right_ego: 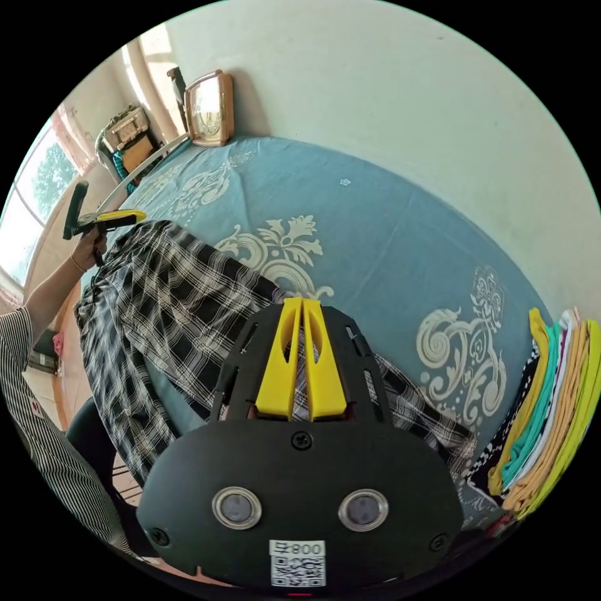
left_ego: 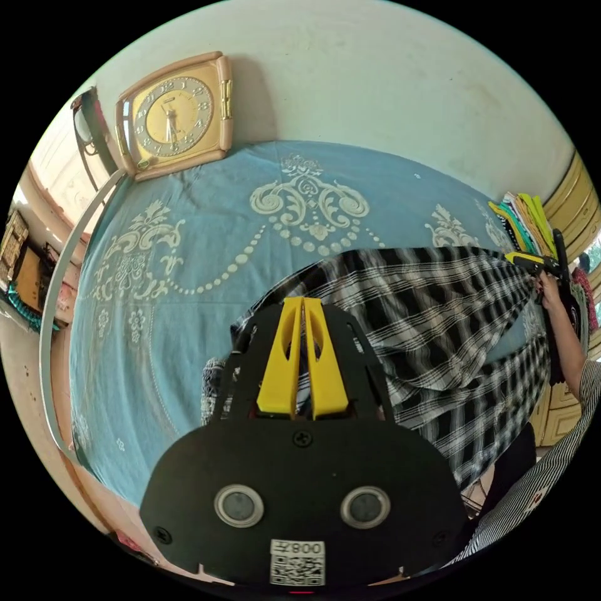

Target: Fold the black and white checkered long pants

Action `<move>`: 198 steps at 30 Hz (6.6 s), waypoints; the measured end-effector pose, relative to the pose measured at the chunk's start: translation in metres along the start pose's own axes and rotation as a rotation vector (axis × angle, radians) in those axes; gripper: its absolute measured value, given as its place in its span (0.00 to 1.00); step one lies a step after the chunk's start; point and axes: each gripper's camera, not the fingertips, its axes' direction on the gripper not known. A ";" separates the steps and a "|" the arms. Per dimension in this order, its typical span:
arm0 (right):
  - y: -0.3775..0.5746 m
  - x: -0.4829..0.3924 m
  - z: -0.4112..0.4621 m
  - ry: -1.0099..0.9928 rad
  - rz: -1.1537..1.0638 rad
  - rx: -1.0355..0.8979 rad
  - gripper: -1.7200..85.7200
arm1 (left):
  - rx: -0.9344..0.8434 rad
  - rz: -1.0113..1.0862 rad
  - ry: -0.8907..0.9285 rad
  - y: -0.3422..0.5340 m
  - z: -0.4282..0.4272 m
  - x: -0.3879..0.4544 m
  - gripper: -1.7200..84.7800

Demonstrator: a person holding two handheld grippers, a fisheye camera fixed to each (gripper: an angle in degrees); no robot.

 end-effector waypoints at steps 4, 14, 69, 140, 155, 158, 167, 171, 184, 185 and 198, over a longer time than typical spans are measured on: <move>0.030 0.029 0.008 0.061 0.102 -0.051 0.02 | -0.147 -0.088 -0.148 0.023 0.030 -0.034 0.02; 0.047 0.057 0.002 0.013 0.208 -0.031 0.02 | -0.101 -0.133 -0.167 0.038 0.022 -0.065 0.02; 0.171 -0.298 0.011 -0.316 -0.170 -0.315 0.02 | -0.163 -0.290 -0.074 0.197 -0.037 -0.134 0.02; 0.269 -0.350 -0.107 0.012 0.066 -0.263 0.02 | -0.215 -0.228 -0.021 0.308 -0.166 0.039 0.02; 0.309 -0.143 -0.186 0.131 0.465 -0.150 0.02 | -0.231 0.030 0.074 0.215 -0.126 0.089 0.02; 0.259 -0.135 -0.180 0.067 0.358 -0.115 0.03 | -0.188 0.019 0.074 0.170 -0.122 0.067 0.03; 0.066 -0.145 -0.137 -0.087 -0.052 -0.078 0.08 | -0.186 0.046 0.033 0.031 -0.075 -0.008 0.05; -0.007 -0.164 -0.111 -0.096 -0.188 -0.083 0.09 | -0.211 0.050 -0.032 -0.014 -0.053 -0.041 0.08; -0.142 -0.197 -0.039 -0.119 -0.379 -0.219 0.12 | -0.352 0.189 -0.167 -0.091 0.002 -0.078 0.10; -0.144 -0.198 -0.037 -0.116 -0.384 -0.232 0.12 | -0.363 0.197 -0.171 -0.092 0.005 -0.078 0.10; -0.173 -0.266 -0.014 -0.018 -0.496 -0.309 0.11 | -0.302 0.189 -0.100 -0.082 -0.009 -0.085 0.05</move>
